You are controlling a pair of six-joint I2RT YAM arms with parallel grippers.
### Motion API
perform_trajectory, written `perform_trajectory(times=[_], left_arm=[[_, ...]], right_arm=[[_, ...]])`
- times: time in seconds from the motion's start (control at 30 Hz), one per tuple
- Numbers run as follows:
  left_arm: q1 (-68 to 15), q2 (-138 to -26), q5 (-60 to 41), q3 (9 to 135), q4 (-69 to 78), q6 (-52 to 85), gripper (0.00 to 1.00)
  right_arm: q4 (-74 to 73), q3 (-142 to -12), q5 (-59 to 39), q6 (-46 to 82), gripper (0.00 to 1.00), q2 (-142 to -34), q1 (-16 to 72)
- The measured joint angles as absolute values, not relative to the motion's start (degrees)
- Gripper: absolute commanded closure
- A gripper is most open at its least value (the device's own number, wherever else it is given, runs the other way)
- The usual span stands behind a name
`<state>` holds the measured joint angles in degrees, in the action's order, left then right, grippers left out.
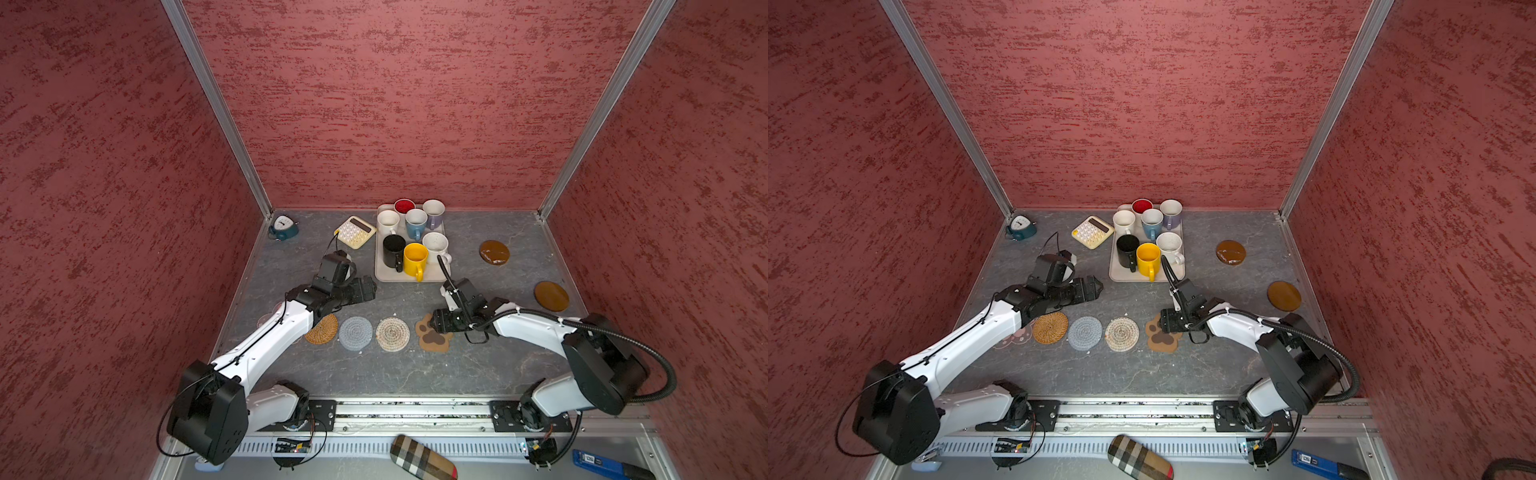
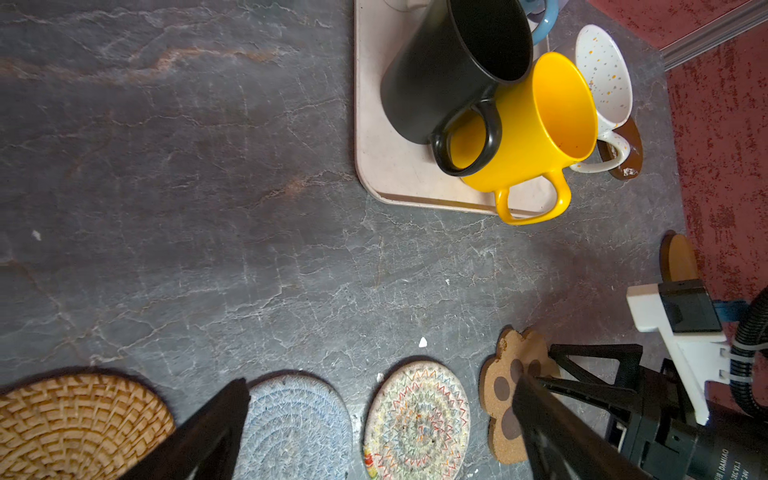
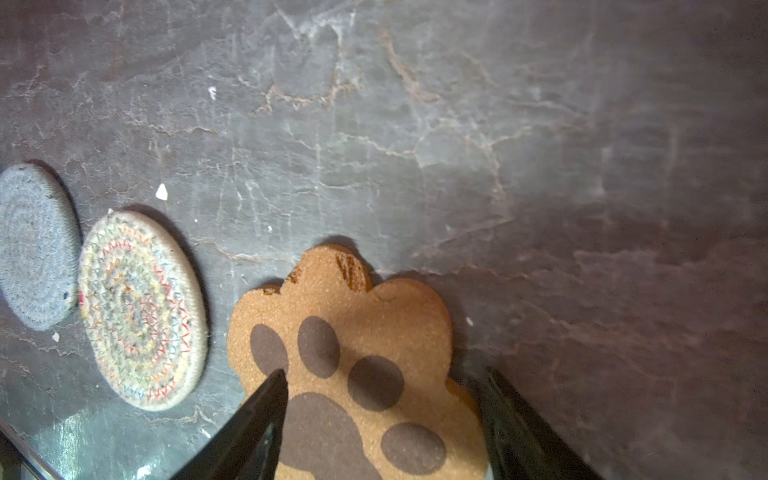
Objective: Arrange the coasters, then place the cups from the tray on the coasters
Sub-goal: 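Push the paw-print coaster into line beside the multicolour coaster and release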
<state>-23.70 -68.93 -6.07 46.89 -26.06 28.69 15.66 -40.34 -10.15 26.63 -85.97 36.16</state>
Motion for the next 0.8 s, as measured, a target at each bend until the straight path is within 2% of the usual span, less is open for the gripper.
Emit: perform_trajectory(times=[0.4,0.6,0.8], left_arm=[[-22.87,-68.49,-6.20,46.59,-26.09,28.69,0.01],[-22.81,-68.05,-6.39,46.59,-26.09,28.67,0.01],[-22.76,-67.66,-6.70,46.89,-26.55,28.58,0.01]], right_arm=[[15.64,-41.54,-10.02,26.81,0.26,-87.22,37.32],[15.99,-41.85,-9.13,26.87,0.19,-87.18,37.41],[19.75,-43.59,-6.57,26.59,0.17,-86.43,37.41]])
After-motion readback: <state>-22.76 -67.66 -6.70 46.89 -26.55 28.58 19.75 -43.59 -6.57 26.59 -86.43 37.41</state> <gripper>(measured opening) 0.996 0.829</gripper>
